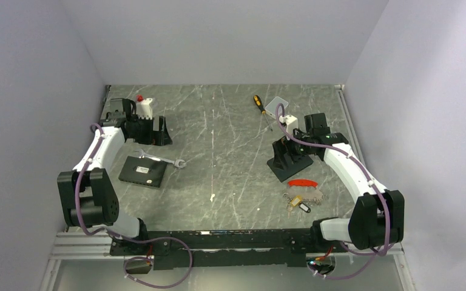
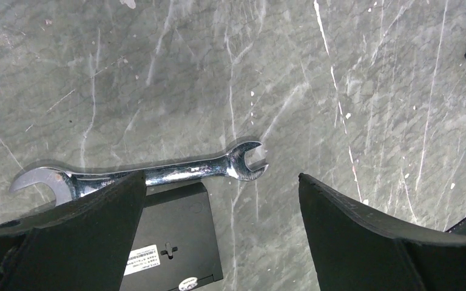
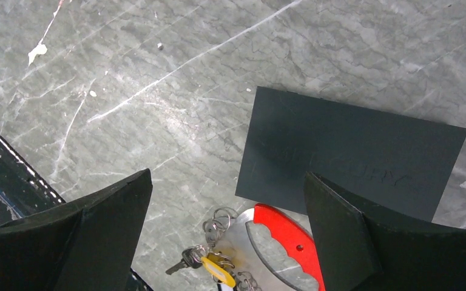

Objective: Remove the keys from the keyring

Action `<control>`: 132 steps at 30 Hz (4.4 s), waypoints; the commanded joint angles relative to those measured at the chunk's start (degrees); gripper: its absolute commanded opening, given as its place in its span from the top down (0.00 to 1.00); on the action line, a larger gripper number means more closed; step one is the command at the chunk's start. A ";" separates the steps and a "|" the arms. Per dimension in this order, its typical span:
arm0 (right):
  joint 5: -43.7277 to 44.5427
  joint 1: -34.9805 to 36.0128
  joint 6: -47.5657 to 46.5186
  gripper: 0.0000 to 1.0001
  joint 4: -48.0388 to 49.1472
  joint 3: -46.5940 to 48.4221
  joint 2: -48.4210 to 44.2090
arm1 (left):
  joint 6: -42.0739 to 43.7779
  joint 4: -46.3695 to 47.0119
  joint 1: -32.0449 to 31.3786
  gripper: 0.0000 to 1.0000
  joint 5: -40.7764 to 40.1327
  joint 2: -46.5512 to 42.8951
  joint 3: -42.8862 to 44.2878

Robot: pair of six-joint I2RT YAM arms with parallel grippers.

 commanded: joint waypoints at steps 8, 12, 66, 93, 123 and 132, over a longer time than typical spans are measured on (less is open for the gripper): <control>1.70 -0.53 -11.00 0.00 -13.75 5.03 -2.34 | -0.50 1.09 0.01 0.01 1.76 -3.07 -0.51; 4.02 -1.29 -15.71 0.00 -20.29 3.98 -4.02 | -0.41 1.34 0.04 0.01 2.00 -2.76 -0.60; 24.28 3.15 -16.78 1.00 -15.12 -6.36 -12.05 | -0.50 0.95 0.01 0.01 2.69 -0.87 -0.38; 24.48 31.18 -20.22 1.00 -10.11 24.45 7.93 | 1.48 -11.52 0.19 0.01 26.65 2.12 11.42; 31.53 54.02 -20.31 1.00 -5.19 37.03 27.13 | -11.12 6.11 -19.11 0.29 32.49 4.99 -1.83; 35.00 54.07 -20.84 1.00 -4.03 36.44 26.52 | -11.71 6.61 -19.47 0.64 33.96 6.14 -1.77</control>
